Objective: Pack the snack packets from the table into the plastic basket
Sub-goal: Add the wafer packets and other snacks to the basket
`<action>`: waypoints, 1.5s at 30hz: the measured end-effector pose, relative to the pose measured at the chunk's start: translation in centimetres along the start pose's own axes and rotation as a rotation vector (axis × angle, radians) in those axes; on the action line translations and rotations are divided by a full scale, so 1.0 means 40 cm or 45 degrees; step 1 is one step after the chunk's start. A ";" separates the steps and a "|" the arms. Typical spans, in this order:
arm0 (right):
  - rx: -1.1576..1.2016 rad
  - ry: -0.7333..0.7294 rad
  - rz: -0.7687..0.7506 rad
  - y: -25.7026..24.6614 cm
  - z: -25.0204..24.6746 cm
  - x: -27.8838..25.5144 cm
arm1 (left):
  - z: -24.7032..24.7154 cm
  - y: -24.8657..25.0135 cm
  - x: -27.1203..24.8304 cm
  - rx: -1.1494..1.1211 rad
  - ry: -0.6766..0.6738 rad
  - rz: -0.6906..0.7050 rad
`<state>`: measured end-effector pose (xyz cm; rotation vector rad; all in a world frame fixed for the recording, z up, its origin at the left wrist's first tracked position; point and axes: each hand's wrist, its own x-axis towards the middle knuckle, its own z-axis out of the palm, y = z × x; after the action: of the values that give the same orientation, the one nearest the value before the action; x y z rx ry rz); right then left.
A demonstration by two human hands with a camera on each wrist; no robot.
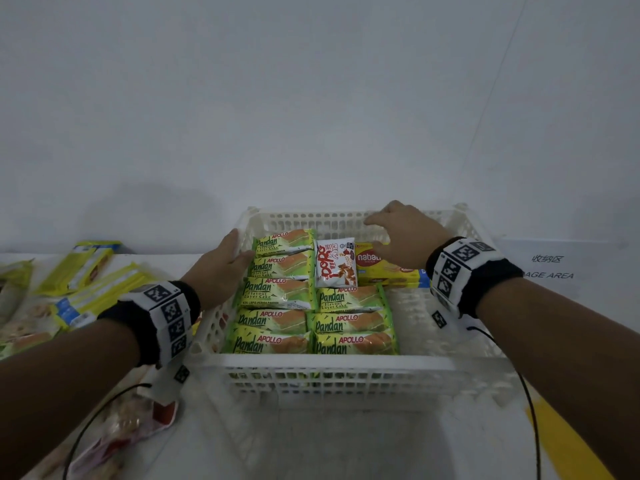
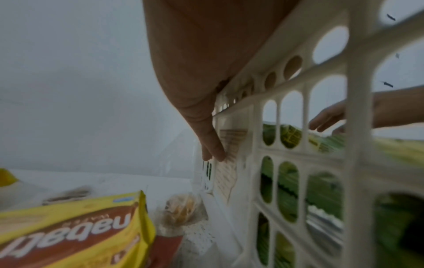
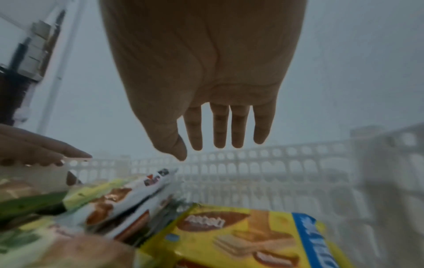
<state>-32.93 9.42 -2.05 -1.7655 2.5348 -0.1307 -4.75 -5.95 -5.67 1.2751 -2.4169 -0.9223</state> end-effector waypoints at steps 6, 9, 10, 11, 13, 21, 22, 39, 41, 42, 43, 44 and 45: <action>0.008 0.206 -0.116 -0.108 -0.069 -0.015 | -0.059 0.002 -0.034 -0.006 0.121 0.056; -0.006 0.240 -0.164 -0.173 -0.097 -0.015 | -0.110 -0.011 -0.067 0.051 0.178 0.122; -0.012 0.247 -0.185 -0.200 -0.104 -0.015 | -0.129 -0.018 -0.080 0.119 0.185 0.149; -0.018 0.251 -0.203 -0.230 -0.112 -0.015 | -0.149 -0.028 -0.093 0.188 0.188 0.181; -0.033 0.257 -0.233 -0.296 -0.125 -0.017 | -0.189 -0.051 -0.115 0.296 0.196 0.227; -0.109 0.198 -0.339 -0.655 -0.134 -0.011 | -0.361 -0.265 -0.217 0.463 0.190 0.257; -0.111 0.184 -0.343 -0.706 -0.126 -0.010 | -0.385 -0.306 -0.230 0.491 0.173 0.265; -0.256 -0.426 -0.186 -1.079 0.253 -0.026 | -0.377 -0.714 -0.403 0.593 -0.335 0.333; -0.271 -0.426 -0.139 -1.057 0.276 -0.034 | -0.358 -0.718 -0.401 0.614 -0.358 0.319; -0.257 -0.415 -0.123 -1.049 0.282 -0.038 | -0.353 -0.719 -0.399 0.635 -0.347 0.313; -0.231 -0.399 -0.122 -1.043 0.285 -0.043 | -0.347 -0.721 -0.395 0.653 -0.326 0.314; -0.213 -0.390 -0.131 -1.039 0.287 -0.048 | -0.342 -0.722 -0.391 0.669 -0.304 0.321; -0.201 -0.388 -0.139 -1.038 0.288 -0.053 | -0.337 -0.725 -0.387 0.682 -0.280 0.331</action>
<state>7.58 -3.37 -9.49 -1.8147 2.2884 0.3183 29.68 -11.01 -12.88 1.0015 -3.0458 -0.3661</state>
